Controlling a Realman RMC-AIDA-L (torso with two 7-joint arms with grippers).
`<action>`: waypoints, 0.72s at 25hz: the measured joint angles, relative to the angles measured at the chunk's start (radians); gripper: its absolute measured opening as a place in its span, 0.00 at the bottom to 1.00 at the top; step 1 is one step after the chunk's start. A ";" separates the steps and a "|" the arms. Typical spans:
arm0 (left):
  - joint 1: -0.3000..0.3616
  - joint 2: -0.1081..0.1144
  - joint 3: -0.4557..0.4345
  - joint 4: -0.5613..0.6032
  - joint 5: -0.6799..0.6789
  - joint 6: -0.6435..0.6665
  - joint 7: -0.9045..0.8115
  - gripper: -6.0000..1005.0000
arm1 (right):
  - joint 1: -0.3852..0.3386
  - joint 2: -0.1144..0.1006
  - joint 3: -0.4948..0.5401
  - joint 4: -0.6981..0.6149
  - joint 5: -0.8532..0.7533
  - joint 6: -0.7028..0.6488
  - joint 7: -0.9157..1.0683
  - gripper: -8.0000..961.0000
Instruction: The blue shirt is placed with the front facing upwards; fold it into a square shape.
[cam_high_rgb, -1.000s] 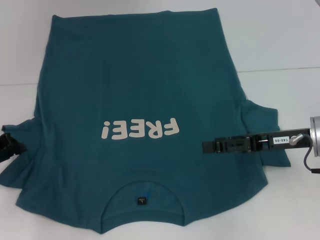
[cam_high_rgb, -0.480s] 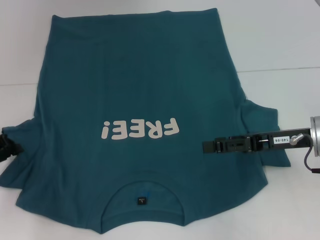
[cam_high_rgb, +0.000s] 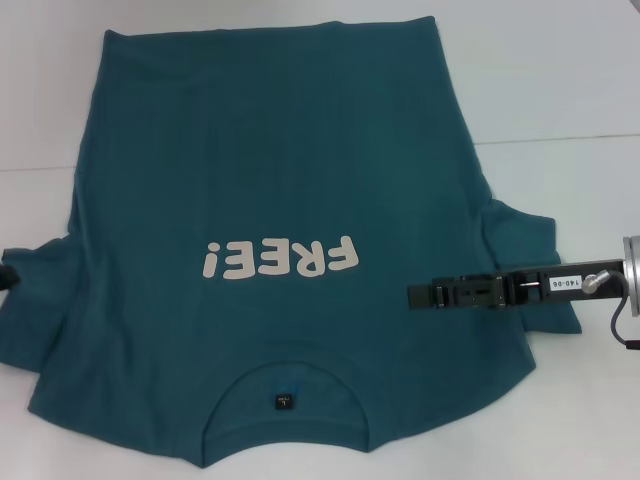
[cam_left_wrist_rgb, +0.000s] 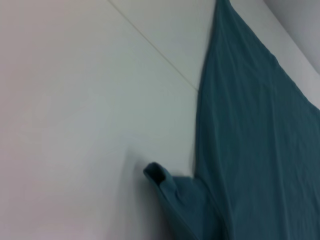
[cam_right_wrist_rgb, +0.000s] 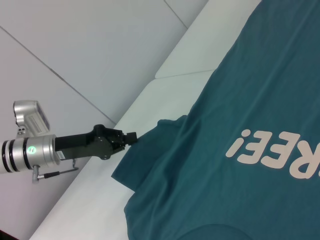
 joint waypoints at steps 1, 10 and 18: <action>0.000 0.002 0.000 0.005 0.000 0.000 -0.003 0.03 | 0.000 0.000 0.000 0.000 0.000 0.000 0.000 0.92; -0.002 0.017 -0.002 0.049 -0.001 0.017 -0.032 0.03 | -0.001 0.000 0.000 0.001 0.000 0.000 0.000 0.92; -0.001 0.019 0.001 0.051 0.003 0.045 0.058 0.05 | 0.002 0.000 0.000 0.001 0.000 0.000 0.000 0.91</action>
